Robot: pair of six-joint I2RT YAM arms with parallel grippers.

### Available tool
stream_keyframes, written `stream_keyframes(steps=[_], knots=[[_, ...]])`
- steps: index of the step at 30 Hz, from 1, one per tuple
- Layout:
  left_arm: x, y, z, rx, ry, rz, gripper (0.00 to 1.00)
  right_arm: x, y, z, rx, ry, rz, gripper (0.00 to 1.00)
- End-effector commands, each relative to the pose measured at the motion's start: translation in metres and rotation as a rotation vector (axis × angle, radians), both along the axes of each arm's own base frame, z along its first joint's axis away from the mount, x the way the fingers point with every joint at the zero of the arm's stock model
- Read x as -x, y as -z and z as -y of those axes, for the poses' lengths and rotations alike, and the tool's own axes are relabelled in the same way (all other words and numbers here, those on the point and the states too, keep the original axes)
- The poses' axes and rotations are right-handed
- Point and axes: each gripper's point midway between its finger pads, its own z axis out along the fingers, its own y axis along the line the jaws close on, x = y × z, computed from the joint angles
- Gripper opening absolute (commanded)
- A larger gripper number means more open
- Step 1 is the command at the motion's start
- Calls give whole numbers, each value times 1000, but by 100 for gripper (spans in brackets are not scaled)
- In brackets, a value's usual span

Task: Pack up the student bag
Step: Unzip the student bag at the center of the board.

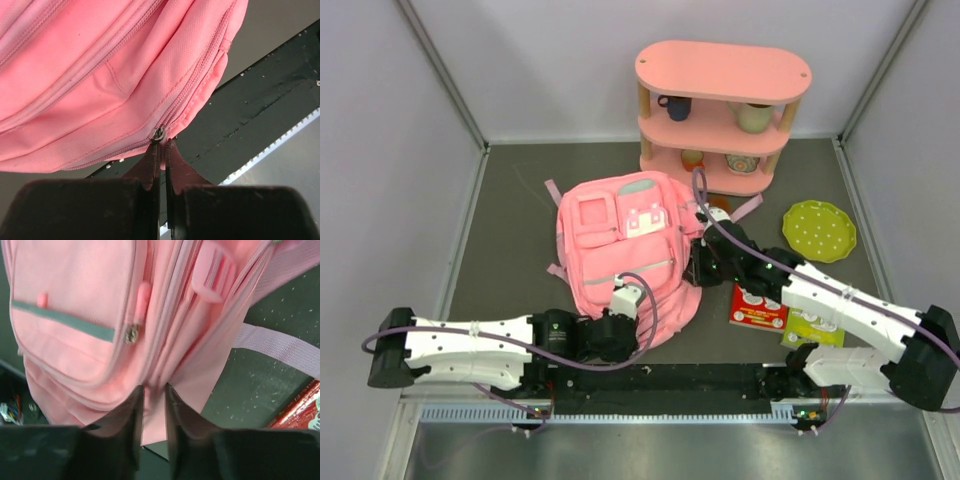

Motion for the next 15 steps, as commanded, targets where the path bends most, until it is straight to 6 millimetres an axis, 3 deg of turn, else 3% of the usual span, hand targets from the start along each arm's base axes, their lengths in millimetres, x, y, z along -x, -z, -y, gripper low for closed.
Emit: stream_keyframes(steps=[1, 2, 3, 5, 6, 8, 9, 10, 12, 15], knots=[[-2, -13, 19, 43, -22, -2, 0, -39, -31, -7, -19, 94, 129, 31], [-5, -16, 22, 51, -39, 11, 0, -36, -32, -5, -38, 123, 113, 44], [-13, -15, 24, 57, -96, 27, 0, -32, -29, 10, -53, 197, 116, 69], [-21, -19, 25, 66, -135, 55, 0, -26, -25, 27, -62, 253, 119, 80], [-24, -21, 25, 69, -143, 61, 0, -20, -38, 36, -109, 273, 142, 81], [-28, -27, 27, 79, -157, 74, 0, -8, -37, 44, -168, 292, 129, 81], [-30, -30, 29, 87, -158, 82, 0, 0, -51, 49, -242, 295, 147, 81], [-32, -33, 31, 96, -157, 87, 0, 8, -38, 51, -270, 313, 101, 81], [-33, -39, 37, 117, -132, 104, 0, 25, -38, 48, -362, 294, 44, 81], [-31, -44, 47, 123, -83, 117, 0, 51, -6, 31, -452, 249, -131, 81]])
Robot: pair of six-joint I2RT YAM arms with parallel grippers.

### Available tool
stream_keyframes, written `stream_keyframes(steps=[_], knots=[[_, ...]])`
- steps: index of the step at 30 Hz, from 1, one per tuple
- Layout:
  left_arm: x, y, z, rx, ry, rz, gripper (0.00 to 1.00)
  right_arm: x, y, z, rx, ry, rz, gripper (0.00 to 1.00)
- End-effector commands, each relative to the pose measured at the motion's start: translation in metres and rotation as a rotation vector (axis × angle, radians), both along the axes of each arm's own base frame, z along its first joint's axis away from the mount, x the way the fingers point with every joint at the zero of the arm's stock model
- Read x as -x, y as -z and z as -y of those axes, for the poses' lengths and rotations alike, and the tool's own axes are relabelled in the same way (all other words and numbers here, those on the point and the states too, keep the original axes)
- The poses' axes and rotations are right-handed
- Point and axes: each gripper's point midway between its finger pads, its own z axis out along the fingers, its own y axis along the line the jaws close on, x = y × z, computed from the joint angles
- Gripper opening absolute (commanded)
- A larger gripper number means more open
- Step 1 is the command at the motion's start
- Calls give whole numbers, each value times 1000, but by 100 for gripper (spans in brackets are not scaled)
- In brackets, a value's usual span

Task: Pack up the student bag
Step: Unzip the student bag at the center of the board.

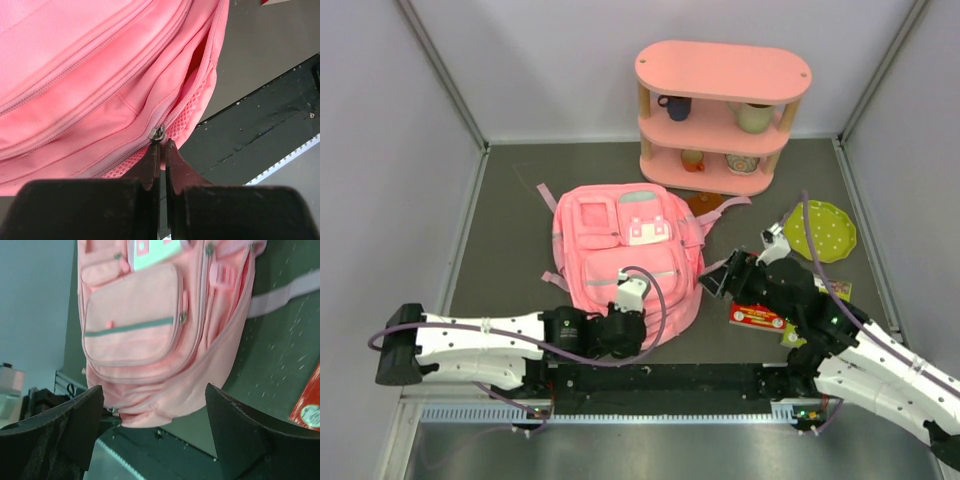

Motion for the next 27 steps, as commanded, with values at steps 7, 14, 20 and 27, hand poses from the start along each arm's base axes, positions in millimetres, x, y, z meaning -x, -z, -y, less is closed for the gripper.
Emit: stream_keyframes(steps=[7, 14, 20, 27], knots=[[-5, -46, 59, 128, 105, 66, 0, 54, 43, -70, -268, -165, -306, 82], [0, -48, 70, 136, 161, 58, 0, 48, 51, -93, -298, -155, -349, 81], [2, -48, 67, 137, 179, 61, 0, 38, 59, -81, -269, -78, -324, 34], [0, -50, 61, 135, 179, 81, 0, 32, 69, -51, -238, 25, -279, 0]])
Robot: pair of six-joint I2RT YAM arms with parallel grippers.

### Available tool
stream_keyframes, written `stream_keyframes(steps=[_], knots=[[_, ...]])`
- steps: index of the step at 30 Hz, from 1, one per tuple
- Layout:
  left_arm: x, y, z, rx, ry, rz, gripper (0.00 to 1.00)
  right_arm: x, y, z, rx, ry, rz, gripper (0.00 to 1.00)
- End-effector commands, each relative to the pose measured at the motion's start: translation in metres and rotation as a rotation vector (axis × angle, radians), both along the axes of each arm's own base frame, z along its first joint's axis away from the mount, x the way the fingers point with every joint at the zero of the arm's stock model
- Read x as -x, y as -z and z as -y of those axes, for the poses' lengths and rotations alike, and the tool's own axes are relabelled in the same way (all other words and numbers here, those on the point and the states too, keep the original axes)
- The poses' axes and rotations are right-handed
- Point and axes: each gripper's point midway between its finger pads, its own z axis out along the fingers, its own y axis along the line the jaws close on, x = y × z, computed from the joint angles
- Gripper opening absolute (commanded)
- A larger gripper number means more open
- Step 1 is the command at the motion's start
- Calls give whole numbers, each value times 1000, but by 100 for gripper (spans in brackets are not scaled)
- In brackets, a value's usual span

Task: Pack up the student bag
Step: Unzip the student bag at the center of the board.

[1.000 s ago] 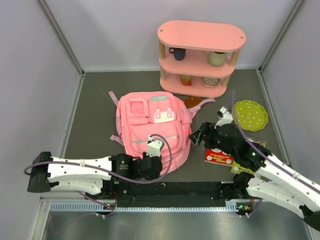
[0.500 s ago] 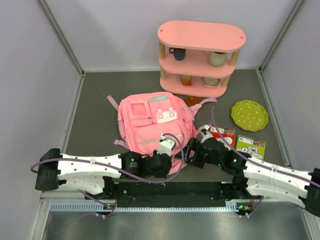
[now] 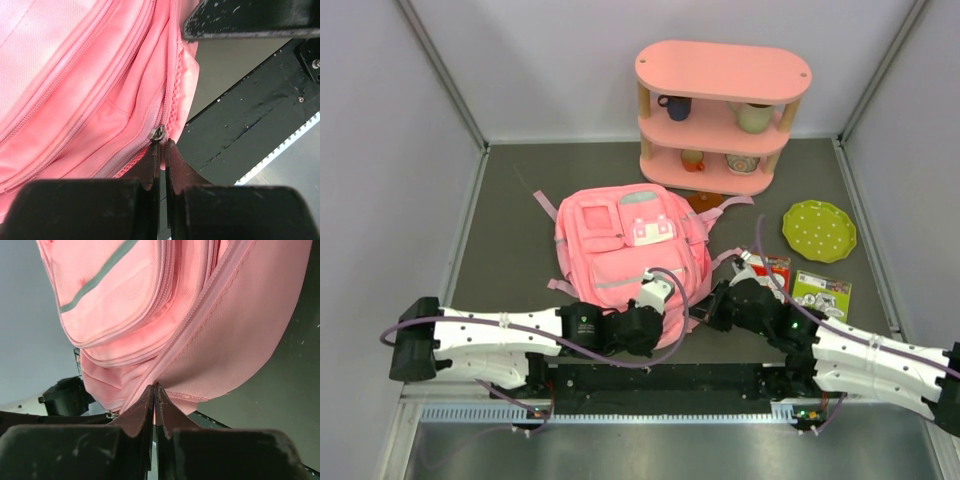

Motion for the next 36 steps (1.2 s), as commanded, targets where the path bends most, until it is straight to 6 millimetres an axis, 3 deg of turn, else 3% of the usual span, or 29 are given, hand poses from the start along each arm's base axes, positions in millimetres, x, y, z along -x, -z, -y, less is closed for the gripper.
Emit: stream_keyframes(steps=[1, 7, 10, 11, 12, 13, 15, 18, 22, 26, 28, 29, 32, 33, 35, 36], knots=[[-3, -45, 25, 177, 14, 36, 0, -15, -16, 11, -31, 98, 86, 0], [-2, -36, 13, 143, -6, 22, 0, -28, -17, 29, 41, 161, 126, 0], [-1, -35, 6, 154, -13, 16, 0, -30, -24, 28, 38, 144, 141, 0], [-2, -31, 3, 152, -16, 19, 0, -30, -33, 24, 24, 130, 151, 5], [-3, -32, 3, 161, -21, 24, 0, -27, -37, 20, 22, 90, 161, 35], [-4, -34, 2, 171, -24, 36, 0, -25, -41, 17, 16, 71, 162, 52], [-6, -35, 3, 178, -29, 42, 0, -18, -51, 7, -11, 14, 153, 76], [-5, -38, 7, 187, -21, 43, 0, -12, -55, -5, -51, -30, 126, 85], [-2, -38, 18, 192, 12, 33, 0, -11, -42, -19, -59, -45, 59, 86], [1, -43, 26, 196, 45, 25, 0, -14, -25, -30, -10, -50, 2, 84], [3, -42, 28, 192, 60, 21, 0, -16, -18, -32, 6, -41, -12, 73], [4, -44, 29, 195, 62, 22, 0, -18, -18, -33, 0, -36, -7, 67], [3, -44, 27, 194, 64, 25, 0, -22, -17, -28, 22, -9, 12, 31], [4, -44, 27, 199, 65, 26, 0, -26, -15, -24, 35, 13, 22, 12], [3, -42, 24, 194, 62, 28, 0, -27, -14, -15, 49, 36, 31, 0], [3, -43, 23, 196, 60, 28, 0, -31, -13, -10, 56, 61, 40, 0]])
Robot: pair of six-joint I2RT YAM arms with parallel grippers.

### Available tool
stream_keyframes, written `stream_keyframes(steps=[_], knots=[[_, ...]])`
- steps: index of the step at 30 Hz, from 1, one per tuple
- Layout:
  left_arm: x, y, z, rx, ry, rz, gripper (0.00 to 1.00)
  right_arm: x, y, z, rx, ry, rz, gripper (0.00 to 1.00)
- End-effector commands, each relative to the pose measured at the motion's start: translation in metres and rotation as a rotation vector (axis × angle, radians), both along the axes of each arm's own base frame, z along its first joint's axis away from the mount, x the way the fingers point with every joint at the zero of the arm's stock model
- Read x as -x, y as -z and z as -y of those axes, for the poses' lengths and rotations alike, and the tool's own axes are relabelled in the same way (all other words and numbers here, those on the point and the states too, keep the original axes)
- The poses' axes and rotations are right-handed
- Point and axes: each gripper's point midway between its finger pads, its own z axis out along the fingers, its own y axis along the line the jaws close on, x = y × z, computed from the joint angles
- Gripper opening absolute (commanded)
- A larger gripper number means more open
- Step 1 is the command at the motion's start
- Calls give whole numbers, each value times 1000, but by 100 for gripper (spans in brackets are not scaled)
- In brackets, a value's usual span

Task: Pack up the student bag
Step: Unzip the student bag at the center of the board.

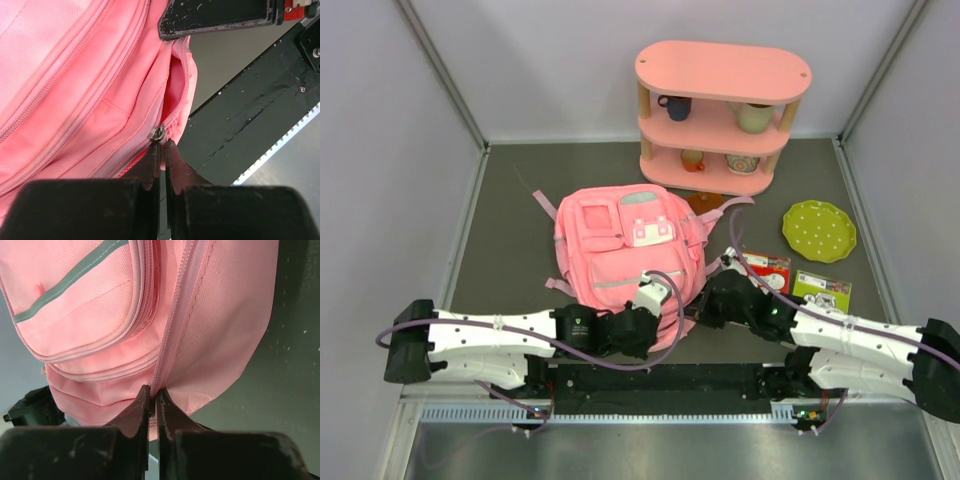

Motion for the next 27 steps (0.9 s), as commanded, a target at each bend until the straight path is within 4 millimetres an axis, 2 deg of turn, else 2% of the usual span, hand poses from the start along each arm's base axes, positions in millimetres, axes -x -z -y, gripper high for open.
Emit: stream_keyframes(steps=[1, 5, 11, 16, 20, 22, 25, 26, 27], knots=[[-2, -43, 27, 176, 13, 28, 0, -22, -32, 2, -69, 81, 106, 0], [-4, -34, 13, 136, -20, 21, 0, -33, -23, 30, -32, 158, 116, 0], [-6, -8, -34, 12, -140, -8, 0, -52, -24, 59, 0, 230, 145, 0], [-5, 12, -85, -88, -305, -59, 0, -57, -23, 64, 34, 230, 153, 0], [-7, 22, -112, -122, -432, -74, 0, -58, -23, 63, 45, 222, 152, 0], [-10, 23, -118, -126, -472, -66, 0, -59, -25, 62, 42, 218, 157, 0], [-12, 12, -101, -76, -399, -44, 0, -57, -36, 53, 12, 166, 177, 0], [-13, 4, -85, -13, -370, -42, 0, -55, -39, 51, 5, 143, 182, 13], [-14, -1, -78, -4, -314, -18, 0, -50, -47, 42, -37, 95, 188, 27]])
